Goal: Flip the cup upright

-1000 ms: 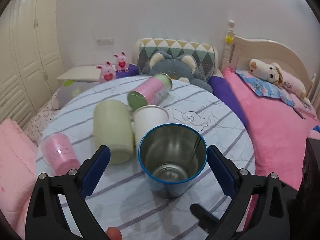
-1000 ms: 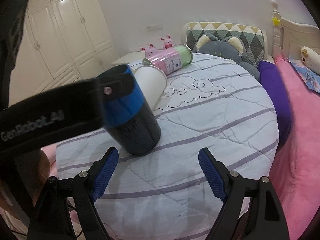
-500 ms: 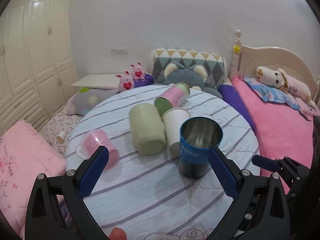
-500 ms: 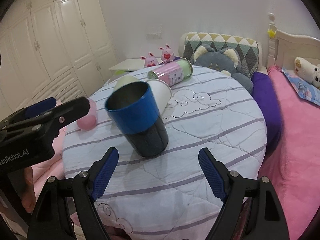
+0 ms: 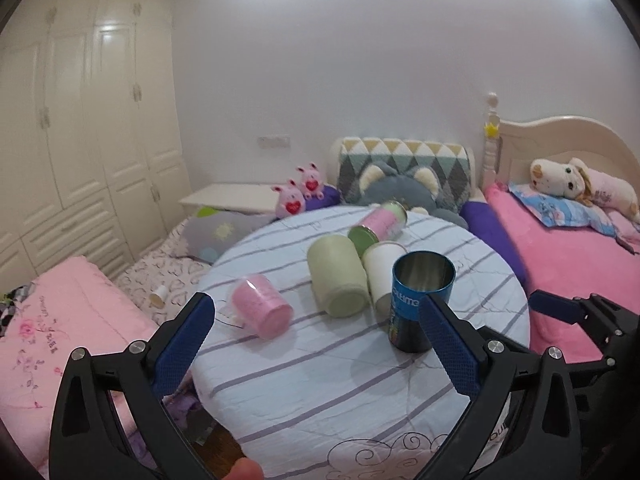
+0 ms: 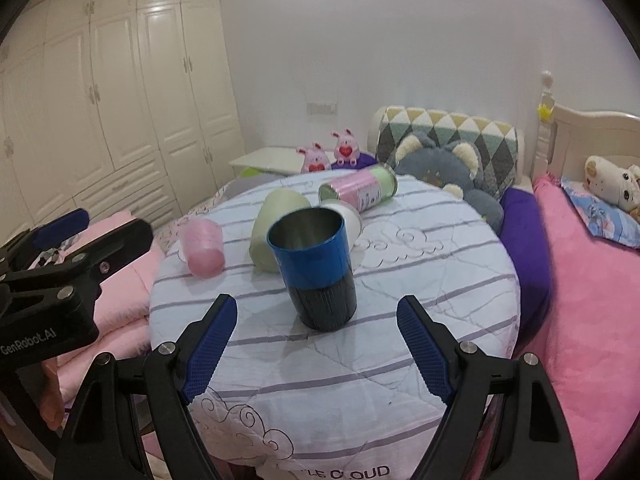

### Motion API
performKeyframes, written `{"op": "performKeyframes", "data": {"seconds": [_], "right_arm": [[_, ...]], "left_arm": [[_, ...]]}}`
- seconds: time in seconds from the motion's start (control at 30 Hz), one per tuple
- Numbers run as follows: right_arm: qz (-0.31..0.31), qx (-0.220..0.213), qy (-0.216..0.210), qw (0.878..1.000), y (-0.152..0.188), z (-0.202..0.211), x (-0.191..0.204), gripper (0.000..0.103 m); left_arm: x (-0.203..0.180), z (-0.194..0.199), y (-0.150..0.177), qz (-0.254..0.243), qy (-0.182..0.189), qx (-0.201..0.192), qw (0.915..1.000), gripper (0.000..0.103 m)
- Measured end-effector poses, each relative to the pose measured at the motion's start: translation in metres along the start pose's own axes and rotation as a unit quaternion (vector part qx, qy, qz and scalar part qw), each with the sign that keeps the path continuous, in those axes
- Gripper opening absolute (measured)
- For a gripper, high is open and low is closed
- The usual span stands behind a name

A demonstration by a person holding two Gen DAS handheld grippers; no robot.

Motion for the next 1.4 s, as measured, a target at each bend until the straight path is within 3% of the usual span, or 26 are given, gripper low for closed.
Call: {"op": "performKeyframes", "data": {"seconds": [0.13, 0.4, 1.4], "right_arm": [[0.009, -0.019, -0.002, 1.0, -0.004, 0.01, 0.005, 0.084], [0.039, -0.053, -0.015, 0.998, -0.011, 0.024, 0.019, 0.084], [0.048, -0.042, -0.021, 0.998, -0.007, 0.018, 0.022, 0.084]], "left_arm": [[0.005, 0.015, -0.001, -0.002, -0.015, -0.023, 0.9996, 0.103], [0.016, 0.022, 0.001, 0.024, -0.014, -0.026, 0.9993, 0.103], [0.017, 0.019, 0.005, 0.02, -0.026, -0.017, 0.9993, 0.103]]}}
Point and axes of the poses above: each gripper's, at about its wrist camera, not at the fingertips, and z roughly against the way its jaws point, x to its left, y to its underside, the point moved 8 cm from there along -z, roughly the way its jaws point, and after that the axes turned 7 degrees about -y, right-handed, at the moved point
